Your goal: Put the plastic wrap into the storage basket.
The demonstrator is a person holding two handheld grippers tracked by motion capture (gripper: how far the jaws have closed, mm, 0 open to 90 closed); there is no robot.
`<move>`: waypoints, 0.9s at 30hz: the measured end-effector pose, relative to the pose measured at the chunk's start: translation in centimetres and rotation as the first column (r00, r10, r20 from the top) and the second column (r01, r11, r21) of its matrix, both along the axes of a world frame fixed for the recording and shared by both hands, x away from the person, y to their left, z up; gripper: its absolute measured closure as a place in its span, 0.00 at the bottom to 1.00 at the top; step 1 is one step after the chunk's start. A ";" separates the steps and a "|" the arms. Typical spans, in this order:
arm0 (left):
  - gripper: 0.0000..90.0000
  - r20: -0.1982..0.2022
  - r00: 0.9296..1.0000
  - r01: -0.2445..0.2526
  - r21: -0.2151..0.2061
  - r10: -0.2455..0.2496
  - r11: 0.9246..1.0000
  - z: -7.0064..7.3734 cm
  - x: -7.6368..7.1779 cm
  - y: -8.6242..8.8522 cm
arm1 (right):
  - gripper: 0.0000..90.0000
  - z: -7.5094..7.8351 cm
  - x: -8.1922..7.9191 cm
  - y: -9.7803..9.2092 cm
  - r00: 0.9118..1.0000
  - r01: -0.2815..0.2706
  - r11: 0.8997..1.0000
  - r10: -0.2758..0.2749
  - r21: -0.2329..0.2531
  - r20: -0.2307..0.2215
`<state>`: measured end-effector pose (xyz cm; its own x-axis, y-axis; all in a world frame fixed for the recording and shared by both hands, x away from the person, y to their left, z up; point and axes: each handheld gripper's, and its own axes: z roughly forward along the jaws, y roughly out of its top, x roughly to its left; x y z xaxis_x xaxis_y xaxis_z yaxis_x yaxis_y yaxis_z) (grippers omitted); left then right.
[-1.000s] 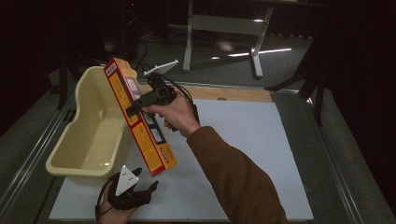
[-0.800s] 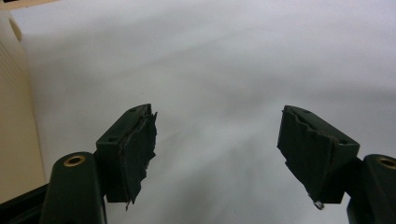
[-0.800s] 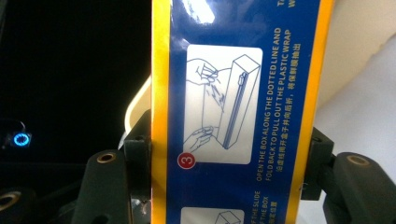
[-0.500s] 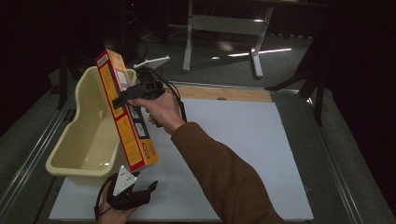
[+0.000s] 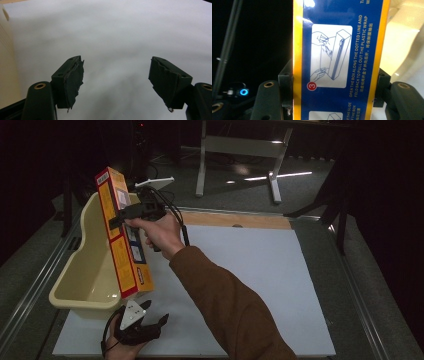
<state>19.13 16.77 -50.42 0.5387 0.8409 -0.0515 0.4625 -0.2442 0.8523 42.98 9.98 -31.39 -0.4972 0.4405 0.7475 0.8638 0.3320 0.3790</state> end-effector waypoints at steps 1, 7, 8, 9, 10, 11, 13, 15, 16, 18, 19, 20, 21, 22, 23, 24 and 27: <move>0.30 0.000 1.000 0.000 0.000 0.000 1.000 0.0 0.0 0.0 | 0.44 0.0 0.0 0.0 1.000 0.000 1.000 0.000 0.000 0.000; 0.30 -0.003 1.000 0.009 0.009 -0.009 1.000 -0.1 0.0 -0.2 | 0.44 -0.2 -0.4 0.6 0.998 0.052 0.998 -0.051 0.040 -0.032; 0.30 -0.002 1.000 0.012 0.009 -0.012 1.000 -0.1 0.0 -0.3 | 0.44 -0.2 -0.5 0.7 0.997 0.067 0.997 -0.065 0.050 -0.036; 0.30 -0.004 1.000 0.013 0.007 -0.013 1.000 -0.1 -0.1 -0.4 | 0.44 -0.2 -0.5 0.7 0.996 0.078 0.995 -0.076 0.055 -0.039; 0.30 -0.006 1.000 0.013 0.010 -0.013 1.000 -0.2 -0.1 -0.3 | 0.44 -0.3 -0.6 0.8 0.995 0.099 0.994 -0.096 0.055 -0.039; 0.30 -0.006 1.000 0.012 0.010 -0.012 1.000 -0.1 -0.1 -0.3 | 0.43 -0.3 -0.7 0.8 0.993 0.117 0.992 -0.115 0.052 -0.038; 0.30 -0.004 1.000 0.013 0.008 -0.013 1.000 -0.1 -0.1 -0.3 | 0.44 -0.3 -0.8 0.9 0.990 0.139 0.989 -0.137 0.053 -0.033; 0.30 -0.003 1.000 0.013 0.007 -0.013 1.000 -0.1 -0.1 -0.2 | 0.43 -0.4 -0.8 1.0 0.987 0.157 0.985 -0.155 0.066 -0.035; 0.30 -0.003 1.000 0.013 0.006 -0.013 1.000 -0.1 -0.1 -0.2 | 0.43 -0.5 -0.9 1.1 0.985 0.170 0.983 -0.168 0.072 -0.039; 0.30 -0.001 1.000 0.012 0.007 -0.012 1.000 -0.1 -0.1 -0.2 | 0.43 -0.8 -0.9 1.2 0.979 0.199 0.976 -0.194 0.092 -0.062; 0.30 -0.001 1.000 0.012 0.007 -0.012 1.000 -0.1 -0.1 -0.2 | 0.43 -0.8 -0.9 1.2 0.979 0.199 0.976 -0.194 0.092 -0.062; 0.30 -0.001 1.000 0.010 0.009 -0.010 1.000 -0.1 -0.1 -0.2 | 0.43 -0.9 -0.9 1.3 0.978 0.204 0.974 -0.199 0.095 -0.065; 0.30 0.000 1.000 0.008 0.008 -0.008 1.000 -0.1 -0.1 -0.2 | 0.44 -1.1 -1.0 1.5 0.975 0.218 0.971 -0.211 0.100 -0.075; 0.30 0.000 1.000 0.008 0.008 -0.008 1.000 -0.1 -0.1 -0.2 | 0.43 -1.3 -1.1 1.7 0.973 0.226 0.969 -0.219 0.103 -0.075; 0.30 0.004 1.000 0.008 0.006 -0.009 1.000 0.0 -0.2 -0.1 | 0.43 -1.5 -1.2 1.8 0.972 0.229 0.968 -0.222 0.104 -0.072; 0.30 0.006 1.000 0.010 0.005 -0.010 1.000 0.0 -0.2 -0.1 | 0.43 -1.7 -1.3 1.9 0.972 0.230 0.968 -0.223 0.103 -0.075; 0.30 0.009 1.000 0.003 0.003 -0.003 1.000 0.0 -0.3 0.0 | 0.44 -2.1 -1.5 2.3 0.968 0.243 0.964 -0.235 0.107 -0.087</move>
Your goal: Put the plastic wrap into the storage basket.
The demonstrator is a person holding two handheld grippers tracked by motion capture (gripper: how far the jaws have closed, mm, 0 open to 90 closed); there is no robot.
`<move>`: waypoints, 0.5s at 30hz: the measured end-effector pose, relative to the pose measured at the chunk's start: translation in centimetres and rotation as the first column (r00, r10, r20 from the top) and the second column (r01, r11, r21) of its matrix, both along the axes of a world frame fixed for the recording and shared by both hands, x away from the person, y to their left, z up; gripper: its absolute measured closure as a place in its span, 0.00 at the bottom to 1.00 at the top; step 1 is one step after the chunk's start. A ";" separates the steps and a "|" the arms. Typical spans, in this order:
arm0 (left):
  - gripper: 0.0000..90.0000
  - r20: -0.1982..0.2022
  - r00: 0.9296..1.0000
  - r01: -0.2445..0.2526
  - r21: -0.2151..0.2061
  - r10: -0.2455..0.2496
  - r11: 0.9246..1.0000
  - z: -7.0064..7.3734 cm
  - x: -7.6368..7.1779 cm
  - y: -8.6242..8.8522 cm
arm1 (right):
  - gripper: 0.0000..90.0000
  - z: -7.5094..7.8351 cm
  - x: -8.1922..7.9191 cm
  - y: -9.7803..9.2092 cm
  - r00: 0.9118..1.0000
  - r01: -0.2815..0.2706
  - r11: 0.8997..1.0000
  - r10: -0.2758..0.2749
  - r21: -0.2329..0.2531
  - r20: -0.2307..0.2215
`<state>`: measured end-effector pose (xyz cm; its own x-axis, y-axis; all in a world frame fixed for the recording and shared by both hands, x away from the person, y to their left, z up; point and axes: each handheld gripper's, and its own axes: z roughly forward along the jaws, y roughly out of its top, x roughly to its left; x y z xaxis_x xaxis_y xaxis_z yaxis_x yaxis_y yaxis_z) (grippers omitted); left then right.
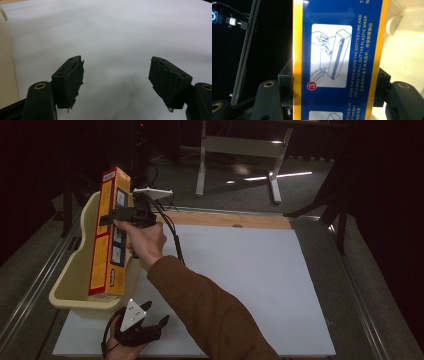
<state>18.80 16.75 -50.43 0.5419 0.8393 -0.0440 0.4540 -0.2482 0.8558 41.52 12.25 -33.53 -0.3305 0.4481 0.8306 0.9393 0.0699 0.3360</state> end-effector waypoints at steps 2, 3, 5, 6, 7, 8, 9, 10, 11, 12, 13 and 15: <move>0.31 0.003 1.000 -0.002 0.000 0.002 1.000 0.0 0.0 0.0 | 0.43 -0.4 0.0 0.3 1.000 0.007 1.000 -0.007 0.009 -0.026; 0.31 0.005 1.000 -0.004 0.001 0.004 1.000 0.1 -0.1 0.1 | 0.43 -0.8 0.0 0.7 0.999 0.007 1.000 -0.007 0.008 -0.032; 0.31 0.008 1.000 -0.005 -0.002 0.005 1.000 0.1 -0.1 0.1 | 0.43 -1.1 -0.1 0.9 1.000 0.009 1.000 -0.009 0.002 -0.026; 0.31 0.008 1.000 -0.005 -0.002 0.005 1.000 0.1 -0.1 0.1 | 0.43 -1.3 -0.1 1.0 1.000 0.014 1.000 -0.014 -0.001 -0.028; 0.31 0.010 1.000 -0.003 -0.003 0.003 1.000 0.1 -0.2 0.1 | 0.43 -1.5 -0.1 1.0 0.999 0.019 1.000 -0.020 -0.004 -0.030; 0.31 0.010 1.000 -0.003 -0.003 0.003 1.000 0.1 -0.2 0.1 | 0.43 -1.5 -0.1 1.0 0.999 0.019 1.000 -0.020 -0.004 -0.030; 0.31 0.013 1.000 -0.002 -0.003 0.002 1.000 0.1 -0.2 0.1 | 0.43 -1.9 0.0 1.1 0.999 0.037 0.999 -0.037 -0.002 -0.033; 0.31 0.013 1.000 -0.002 -0.003 0.002 1.000 0.1 -0.2 0.1 | 0.43 -1.9 0.0 1.1 0.999 0.037 0.999 -0.037 -0.002 -0.033; 0.31 0.013 1.000 -0.002 -0.004 0.002 1.000 0.1 -0.2 0.1 | 0.43 -2.2 0.1 1.2 0.998 0.039 0.999 -0.038 0.006 -0.039; 0.31 0.013 1.000 -0.002 -0.004 0.002 1.000 0.1 -0.2 0.1 | 0.43 -2.3 0.2 1.2 0.998 0.039 0.999 -0.039 0.004 -0.044; 0.31 0.013 1.000 -0.003 -0.004 0.003 1.000 0.1 -0.2 0.2 | 0.43 -2.6 0.3 1.2 0.998 0.034 0.999 -0.034 -0.002 -0.049; 0.31 0.016 1.000 -0.005 -0.005 0.005 1.000 0.2 -0.2 0.3 | 0.43 -3.0 0.4 1.3 0.997 0.044 0.999 -0.044 0.001 -0.061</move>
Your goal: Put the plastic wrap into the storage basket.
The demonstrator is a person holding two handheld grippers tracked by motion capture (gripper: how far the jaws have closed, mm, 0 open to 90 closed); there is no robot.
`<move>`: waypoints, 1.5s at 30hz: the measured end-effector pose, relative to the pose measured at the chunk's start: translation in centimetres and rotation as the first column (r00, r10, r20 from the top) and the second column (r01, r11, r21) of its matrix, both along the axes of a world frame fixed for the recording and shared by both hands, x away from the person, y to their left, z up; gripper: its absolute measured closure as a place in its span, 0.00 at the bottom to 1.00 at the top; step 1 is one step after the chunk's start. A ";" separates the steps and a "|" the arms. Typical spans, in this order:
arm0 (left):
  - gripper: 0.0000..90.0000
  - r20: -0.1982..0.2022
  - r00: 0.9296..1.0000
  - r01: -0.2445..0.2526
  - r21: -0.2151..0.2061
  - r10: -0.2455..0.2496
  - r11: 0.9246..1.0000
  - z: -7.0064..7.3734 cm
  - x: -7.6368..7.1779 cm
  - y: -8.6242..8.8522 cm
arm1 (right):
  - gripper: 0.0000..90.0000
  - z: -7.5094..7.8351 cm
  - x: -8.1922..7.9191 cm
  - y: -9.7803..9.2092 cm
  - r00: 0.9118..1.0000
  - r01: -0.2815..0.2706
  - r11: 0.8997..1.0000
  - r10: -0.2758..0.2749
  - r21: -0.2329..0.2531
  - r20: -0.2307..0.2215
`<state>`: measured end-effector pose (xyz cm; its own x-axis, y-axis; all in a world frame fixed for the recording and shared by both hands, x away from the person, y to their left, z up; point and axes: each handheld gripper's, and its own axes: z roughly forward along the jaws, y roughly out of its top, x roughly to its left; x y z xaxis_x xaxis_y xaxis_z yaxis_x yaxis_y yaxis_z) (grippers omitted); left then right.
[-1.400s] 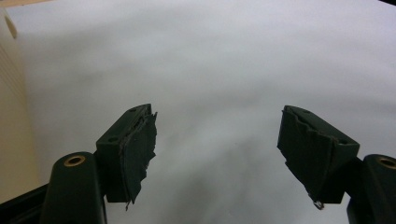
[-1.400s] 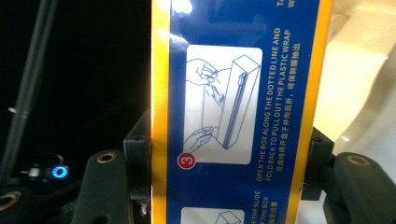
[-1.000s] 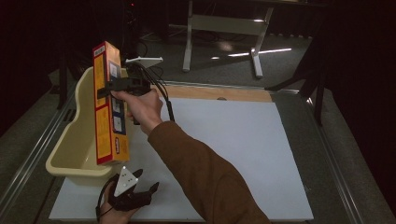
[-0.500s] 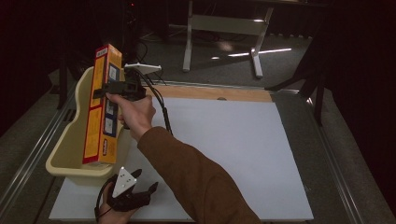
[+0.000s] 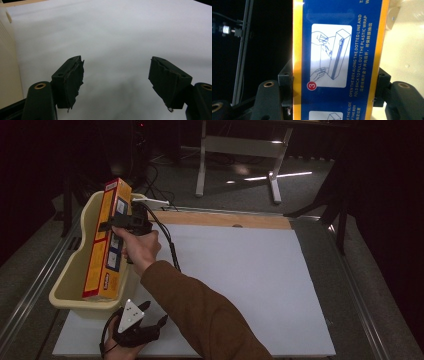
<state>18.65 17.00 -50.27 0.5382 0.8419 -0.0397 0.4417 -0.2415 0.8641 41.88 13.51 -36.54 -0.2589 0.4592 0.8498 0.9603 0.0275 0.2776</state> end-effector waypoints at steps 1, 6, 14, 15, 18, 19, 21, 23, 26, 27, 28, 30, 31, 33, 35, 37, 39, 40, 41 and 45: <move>0.31 0.001 1.000 -0.001 -0.001 0.001 1.000 0.0 0.0 0.0 | 0.43 -0.2 0.0 0.0 1.000 0.008 1.000 -0.008 0.001 -0.003; 0.31 -0.001 1.000 0.001 0.000 -0.001 1.000 0.0 0.0 0.1 | 0.43 -1.3 0.0 -0.1 0.999 0.045 0.999 -0.045 0.008 -0.026; 0.31 0.001 1.000 0.001 -0.006 -0.001 1.000 0.0 0.0 0.0 | 0.43 -2.2 0.3 -0.3 0.996 0.057 0.998 -0.057 0.011 -0.066; 0.31 0.000 1.000 0.001 -0.004 -0.001 1.000 0.0 0.1 0.0 | 0.43 -2.2 0.3 -0.3 0.996 0.057 0.998 -0.057 0.011 -0.066; 0.31 0.000 1.000 0.002 -0.005 -0.002 1.000 0.0 0.1 0.0 | 0.43 -2.6 0.5 -0.2 0.993 0.069 0.998 -0.069 0.005 -0.091; 0.31 0.000 1.000 0.002 -0.005 -0.002 1.000 0.0 0.1 0.0 | 0.43 -2.6 0.5 -0.2 0.993 0.069 0.998 -0.069 0.005 -0.091; 0.31 0.002 1.000 0.003 -0.005 -0.003 1.000 0.0 0.1 0.0 | 0.43 -3.0 0.6 -0.1 0.992 0.077 0.997 -0.077 0.001 -0.102; 0.30 0.000 1.000 0.000 -0.009 0.000 1.000 0.0 0.1 0.1 | 0.43 -3.2 0.6 0.1 0.991 0.084 0.996 -0.084 -0.004 -0.109; 0.31 0.001 1.000 0.000 -0.013 0.000 1.000 0.1 0.1 0.1 | 0.43 -3.6 0.7 0.3 0.989 0.088 0.996 -0.089 -0.013 -0.118; 0.31 0.001 1.000 0.000 -0.013 0.000 1.000 0.1 0.1 0.1 | 0.43 -3.6 0.7 0.3 0.989 0.088 0.996 -0.089 -0.013 -0.118; 0.31 0.001 1.000 0.001 -0.011 -0.001 1.000 0.1 0.1 0.1 | 0.42 -3.6 0.8 0.3 0.988 0.090 0.996 -0.092 -0.023 -0.124; 0.31 0.001 1.000 0.001 -0.012 -0.001 1.000 0.1 0.0 0.1 | 0.41 -3.8 0.8 0.3 0.988 0.089 0.995 -0.094 -0.044 -0.122; 0.31 0.001 1.000 0.001 -0.012 -0.001 1.000 0.1 0.0 0.1 | 0.41 -3.8 0.8 0.3 0.988 0.089 0.995 -0.094 -0.044 -0.122; 0.31 0.001 1.000 0.001 -0.012 -0.001 1.000 0.1 0.0 0.1 | 0.36 -3.8 0.9 0.3 0.987 0.086 0.992 -0.098 -0.095 -0.127; 0.31 0.000 1.000 0.000 -0.011 0.000 1.000 0.1 0.0 0.1 | 0.36 -3.8 0.9 0.3 0.987 0.083 0.990 -0.097 -0.110 -0.131; 0.31 0.000 1.000 0.001 -0.009 -0.001 1.000 0.1 0.1 0.0 | 0.36 -3.6 1.0 0.0 0.988 0.094 0.986 -0.109 -0.135 -0.107; 0.31 -0.001 1.000 0.002 -0.008 -0.002 1.000 0.0 0.1 0.0 | 0.38 -2.9 1.1 -0.4 0.988 0.103 0.990 -0.113 -0.101 -0.103; 0.31 -0.002 1.000 0.002 -0.005 -0.002 1.000 0.0 0.1 0.0 | 0.40 -2.5 1.1 -0.5 0.990 0.084 0.991 -0.095 -0.105 -0.101; 0.31 -0.002 1.000 0.002 -0.005 -0.002 1.000 0.0 0.1 0.0 | 0.41 -2.2 1.0 -0.6 0.991 0.077 0.992 -0.087 -0.101 -0.097; 0.31 0.000 1.000 0.000 -0.003 0.000 1.000 0.0 0.1 -0.1 | 0.42 -2.0 0.9 -1.1 0.998 0.028 0.990 -0.036 -0.137 -0.058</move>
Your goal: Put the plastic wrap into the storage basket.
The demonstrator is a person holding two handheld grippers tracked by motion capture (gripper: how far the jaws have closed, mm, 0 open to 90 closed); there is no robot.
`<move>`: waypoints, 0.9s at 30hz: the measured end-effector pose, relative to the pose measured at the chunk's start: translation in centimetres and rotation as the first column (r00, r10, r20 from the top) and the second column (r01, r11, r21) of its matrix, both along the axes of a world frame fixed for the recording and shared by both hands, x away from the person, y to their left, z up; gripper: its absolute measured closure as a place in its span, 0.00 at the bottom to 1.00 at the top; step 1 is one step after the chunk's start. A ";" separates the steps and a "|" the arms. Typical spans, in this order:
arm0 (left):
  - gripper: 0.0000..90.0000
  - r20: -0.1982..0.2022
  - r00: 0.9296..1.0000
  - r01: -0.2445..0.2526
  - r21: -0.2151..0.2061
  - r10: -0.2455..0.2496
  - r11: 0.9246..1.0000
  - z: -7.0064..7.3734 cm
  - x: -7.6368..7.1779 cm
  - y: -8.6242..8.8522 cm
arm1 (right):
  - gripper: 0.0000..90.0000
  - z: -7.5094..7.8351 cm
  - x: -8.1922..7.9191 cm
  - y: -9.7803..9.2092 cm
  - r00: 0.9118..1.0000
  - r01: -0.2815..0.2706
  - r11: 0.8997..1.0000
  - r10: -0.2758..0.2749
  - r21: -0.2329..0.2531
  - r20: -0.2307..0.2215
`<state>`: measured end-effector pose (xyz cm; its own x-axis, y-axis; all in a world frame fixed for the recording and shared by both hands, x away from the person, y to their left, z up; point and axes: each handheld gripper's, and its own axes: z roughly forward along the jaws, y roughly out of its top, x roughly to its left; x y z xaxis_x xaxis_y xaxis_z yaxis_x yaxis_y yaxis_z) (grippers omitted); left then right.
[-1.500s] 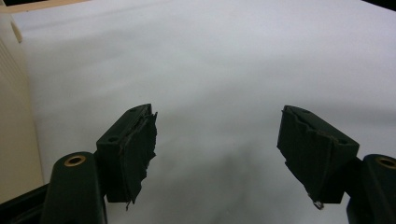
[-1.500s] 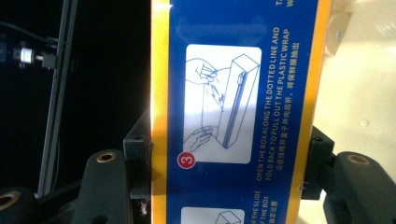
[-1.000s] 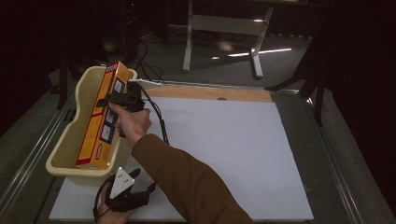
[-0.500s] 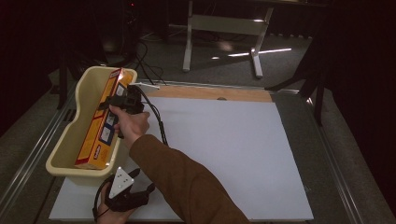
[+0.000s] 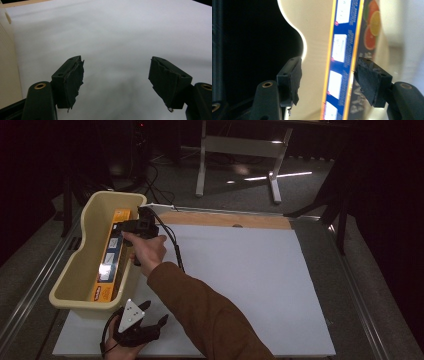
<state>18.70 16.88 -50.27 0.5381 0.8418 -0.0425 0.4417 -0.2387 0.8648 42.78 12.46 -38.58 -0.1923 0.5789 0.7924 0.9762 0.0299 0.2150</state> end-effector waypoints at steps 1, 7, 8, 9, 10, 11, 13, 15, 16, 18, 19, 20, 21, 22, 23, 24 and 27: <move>0.31 0.000 1.000 0.000 0.001 0.000 1.000 0.0 0.0 0.0 | 0.42 0.0 0.0 -0.1 1.000 -0.011 1.000 0.011 -0.007 0.012; 0.31 0.000 1.000 -0.004 -0.001 0.004 1.000 0.0 0.1 0.0 | 0.46 0.7 -0.8 -0.4 0.971 -0.113 0.980 0.144 -0.165 0.188; 0.31 -0.001 1.000 -0.004 -0.001 0.004 1.000 0.0 0.1 0.0 | 0.46 0.7 -0.8 -0.4 0.971 -0.113 0.980 0.144 -0.165 0.188; 0.31 -0.001 1.000 -0.006 0.001 0.006 1.000 0.0 0.1 0.0 | 0.47 0.9 -1.3 -0.6 0.943 -0.154 0.960 0.214 -0.235 0.255; 0.31 -0.001 1.000 -0.006 0.001 0.006 1.000 0.0 0.1 0.0 | 0.47 0.9 -1.3 -0.6 0.943 -0.154 0.960 0.214 -0.235 0.255; 0.31 0.000 1.000 -0.007 0.002 0.007 1.000 0.0 0.0 0.0 | 0.47 1.0 -1.4 -0.7 0.933 -0.167 0.953 0.235 -0.251 0.272; 0.31 0.001 1.000 -0.011 0.002 0.011 1.000 0.0 0.0 0.1 | 0.46 1.3 -2.2 -1.0 0.877 -0.203 0.925 0.318 -0.322 0.359; 0.31 0.001 1.000 -0.014 0.000 0.014 1.000 0.0 0.0 0.2 | 0.45 1.4 -2.7 -1.4 0.834 -0.215 0.907 0.364 -0.363 0.414; 0.31 0.001 1.000 -0.014 0.000 0.014 1.000 0.0 0.0 0.2 | 0.45 1.4 -2.7 -1.4 0.834 -0.215 0.907 0.364 -0.363 0.414; 0.31 0.002 1.000 -0.018 -0.002 0.018 1.000 0.1 0.0 0.3 | 0.42 1.2 -3.3 -2.3 0.786 -0.236 0.884 0.418 -0.404 0.456; 0.31 0.003 1.000 -0.018 -0.004 0.018 1.000 0.1 0.0 0.3 | 0.40 1.1 -3.5 -2.6 0.772 -0.250 0.876 0.437 -0.412 0.462; 0.31 0.004 1.000 -0.019 -0.006 0.019 1.000 0.1 0.0 0.3 | 0.38 1.1 -3.8 -3.0 0.763 -0.271 0.868 0.457 -0.417 0.457; 0.31 0.005 1.000 -0.019 -0.007 0.019 1.000 0.1 0.0 0.3 | 0.37 1.0 -4.0 -3.4 0.748 -0.287 0.858 0.478 -0.426 0.460; 0.30 0.006 1.000 -0.017 -0.007 0.017 1.000 0.1 0.1 0.3 | 0.36 0.9 -4.3 -3.8 0.731 -0.299 0.846 0.500 -0.441 0.464; 0.31 0.006 1.000 -0.014 -0.005 0.014 1.000 0.1 0.1 0.2 | 0.36 0.8 -4.6 -4.3 0.718 -0.304 0.836 0.516 -0.456 0.467; 0.31 0.005 1.000 -0.015 -0.004 0.015 1.000 0.1 0.1 0.2 | 0.35 0.8 -4.8 -4.8 0.707 -0.311 0.831 0.527 -0.462 0.472; 0.31 0.005 1.000 -0.011 0.003 0.011 1.000 0.1 0.0 0.1 | 0.34 0.5 -5.3 -6.6 0.678 -0.307 0.824 0.540 -0.475 0.499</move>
<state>18.75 16.98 -50.17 0.5290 0.8478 -0.0373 0.4400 -0.2364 0.8663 37.51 5.82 -38.10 -0.8373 0.5076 0.2032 0.5091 0.5881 0.6284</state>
